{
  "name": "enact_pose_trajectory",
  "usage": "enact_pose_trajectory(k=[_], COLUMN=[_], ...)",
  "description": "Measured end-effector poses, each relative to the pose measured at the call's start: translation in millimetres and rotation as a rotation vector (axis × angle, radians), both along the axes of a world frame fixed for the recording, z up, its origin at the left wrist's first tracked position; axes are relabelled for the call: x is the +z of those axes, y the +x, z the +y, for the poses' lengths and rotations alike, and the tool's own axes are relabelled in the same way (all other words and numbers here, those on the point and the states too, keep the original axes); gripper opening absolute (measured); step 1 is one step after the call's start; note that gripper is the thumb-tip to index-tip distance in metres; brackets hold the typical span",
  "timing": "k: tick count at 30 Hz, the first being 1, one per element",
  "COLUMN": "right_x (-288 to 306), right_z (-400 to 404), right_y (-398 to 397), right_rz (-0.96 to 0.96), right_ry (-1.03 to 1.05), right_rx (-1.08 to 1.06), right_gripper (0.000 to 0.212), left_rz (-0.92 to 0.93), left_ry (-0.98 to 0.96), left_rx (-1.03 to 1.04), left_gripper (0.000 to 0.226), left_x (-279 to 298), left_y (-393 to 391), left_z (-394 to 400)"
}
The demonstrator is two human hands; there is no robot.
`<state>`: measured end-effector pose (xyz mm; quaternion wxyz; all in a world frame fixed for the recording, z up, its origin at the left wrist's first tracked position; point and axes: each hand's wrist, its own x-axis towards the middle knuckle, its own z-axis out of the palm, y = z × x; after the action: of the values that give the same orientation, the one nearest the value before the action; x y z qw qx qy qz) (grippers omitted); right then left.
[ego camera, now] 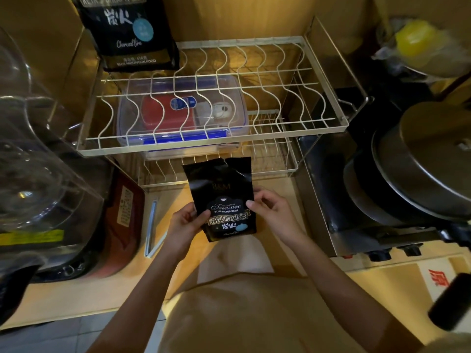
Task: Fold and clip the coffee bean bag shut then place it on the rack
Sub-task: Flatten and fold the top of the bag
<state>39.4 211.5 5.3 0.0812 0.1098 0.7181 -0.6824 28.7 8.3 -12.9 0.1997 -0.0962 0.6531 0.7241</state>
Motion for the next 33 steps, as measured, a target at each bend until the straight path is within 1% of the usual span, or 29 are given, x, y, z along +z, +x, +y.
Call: enact_pose_trajectory(k=[1,3,5,7,9,12,14,15,16,17,20,22,25,27,29,31,33], right_x=[-1,-1,-1,-1,-3,-5,-7,-8,-9,-9,-11,-12,-13,-17,-19,-20,-20], right_z=[3,9,14,18,22,29,33,33,32,29,18,12,8,10,11,13,15], right_y=[-3,-10,-16,-20,-22,-24,-24,-23,-23,-21,-18,-18,-21,-24,-26,-26,-28], right_rz=[-0.022,-0.067,-0.085,-0.098,-0.111,-0.156,-0.210,-0.236,-0.240,-0.230,-0.164,-0.137,-0.080,-0.055,-0.027,0.004,0.038], right_ry=[0.000,-0.047,-0.139,-0.162,-0.146,-0.121,-0.201,-0.255,-0.268,-0.244,-0.084,-0.004,0.125,0.235,0.353,0.368,0.381], right_rx=[0.011,0.025,0.029,0.067,0.113,0.153,0.102,0.052,0.006,-0.018,-0.006,-0.056,-0.157,-0.152,-0.108,-0.089,-0.083], right_gripper=[0.010,0.030,0.037,0.037,0.038,0.042,0.043,0.043,0.041,0.038,0.028,0.027,0.017,0.012,0.010,0.008,0.008], left_rz=[0.007,0.035,0.073,0.098,0.134,0.283,0.323,0.324,0.319,0.316,0.338,0.386,0.458,0.484,0.474,0.437,0.424], left_ry=[-0.021,-0.089,-0.198,-0.283,-0.315,-0.505,-0.573,-0.574,-0.568,-0.558,-0.558,-0.607,-0.687,-0.716,-0.701,-0.659,-0.660], left_rx=[-0.007,-0.021,-0.062,-0.090,-0.156,-0.312,-0.345,-0.351,-0.359,-0.372,-0.402,-0.400,-0.384,-0.367,-0.350,-0.331,-0.333], left_gripper=[0.013,0.008,0.008,0.016,0.032,0.046,0.052,0.054,0.054,0.054,0.052,0.055,0.053,0.051,0.052,0.051,0.048], left_x=[1,1,2,5,8,11,12,13,14,15,19,20,21,19,17,16,17], left_y=[0,-2,-6,-10,-14,-18,-20,-20,-21,-21,-24,-25,-25,-24,-23,-24,-25], left_z=[2,6,8,7,3,-3,-5,-6,-6,-7,-8,-8,-6,-7,-7,-5,-3])
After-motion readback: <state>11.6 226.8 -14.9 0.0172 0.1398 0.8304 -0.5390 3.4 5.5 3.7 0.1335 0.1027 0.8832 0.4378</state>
